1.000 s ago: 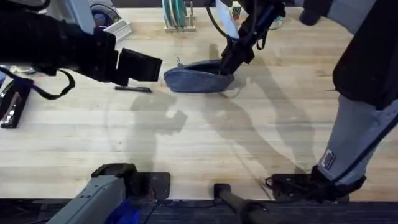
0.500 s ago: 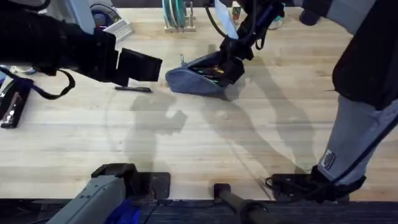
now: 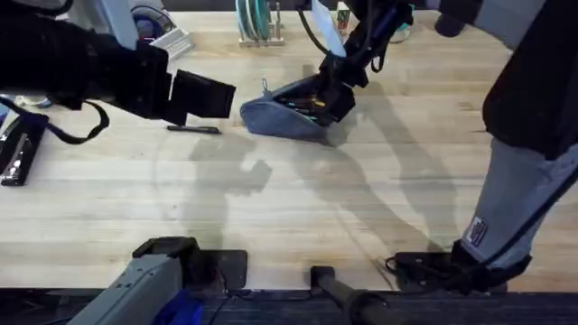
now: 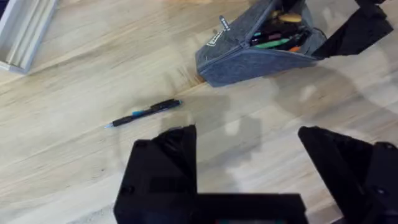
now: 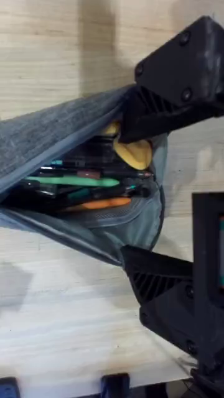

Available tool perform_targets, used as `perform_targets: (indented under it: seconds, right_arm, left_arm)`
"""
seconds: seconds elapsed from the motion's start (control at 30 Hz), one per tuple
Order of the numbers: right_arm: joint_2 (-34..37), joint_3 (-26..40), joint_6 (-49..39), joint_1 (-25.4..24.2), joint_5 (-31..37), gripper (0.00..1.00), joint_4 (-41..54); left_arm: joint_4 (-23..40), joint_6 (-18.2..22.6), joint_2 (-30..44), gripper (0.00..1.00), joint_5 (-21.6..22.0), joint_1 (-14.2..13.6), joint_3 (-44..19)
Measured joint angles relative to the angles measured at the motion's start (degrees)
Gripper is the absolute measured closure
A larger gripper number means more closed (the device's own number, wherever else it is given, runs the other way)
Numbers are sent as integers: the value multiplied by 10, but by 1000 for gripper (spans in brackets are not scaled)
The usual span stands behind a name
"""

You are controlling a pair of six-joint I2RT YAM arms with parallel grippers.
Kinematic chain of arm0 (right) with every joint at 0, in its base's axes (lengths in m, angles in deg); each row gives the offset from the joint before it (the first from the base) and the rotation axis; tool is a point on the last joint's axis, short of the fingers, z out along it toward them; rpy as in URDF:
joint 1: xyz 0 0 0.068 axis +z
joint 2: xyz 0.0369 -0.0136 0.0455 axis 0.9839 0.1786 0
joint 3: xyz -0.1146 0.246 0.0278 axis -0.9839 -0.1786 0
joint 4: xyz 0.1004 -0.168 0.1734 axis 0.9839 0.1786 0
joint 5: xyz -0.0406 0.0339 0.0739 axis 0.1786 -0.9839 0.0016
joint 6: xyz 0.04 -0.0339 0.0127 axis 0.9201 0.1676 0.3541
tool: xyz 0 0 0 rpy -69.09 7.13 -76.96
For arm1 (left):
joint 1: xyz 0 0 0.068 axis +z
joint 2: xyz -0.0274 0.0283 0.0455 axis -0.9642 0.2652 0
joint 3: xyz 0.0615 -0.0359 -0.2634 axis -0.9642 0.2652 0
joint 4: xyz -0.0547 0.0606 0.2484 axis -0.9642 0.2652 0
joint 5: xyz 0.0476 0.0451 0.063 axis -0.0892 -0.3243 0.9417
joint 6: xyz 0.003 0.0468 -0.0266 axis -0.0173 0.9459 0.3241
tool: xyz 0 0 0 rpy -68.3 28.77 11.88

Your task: Unzip the bag, pick up the pens from the table one at a time and place them inside, then zip the bag closed.

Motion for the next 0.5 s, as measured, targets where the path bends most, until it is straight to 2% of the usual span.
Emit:
perform_targets:
  seconds: [0.33, 0.5]
  right_arm:
    - [0, 6, 18, 1, 0, 4, 3]
    - [0, 34, 44, 2, 1, 4, 27]
  left_arm:
    - [0, 0, 0, 5, 0, 0, 0]
    - [0, 0, 0, 5, 0, 0, 0]
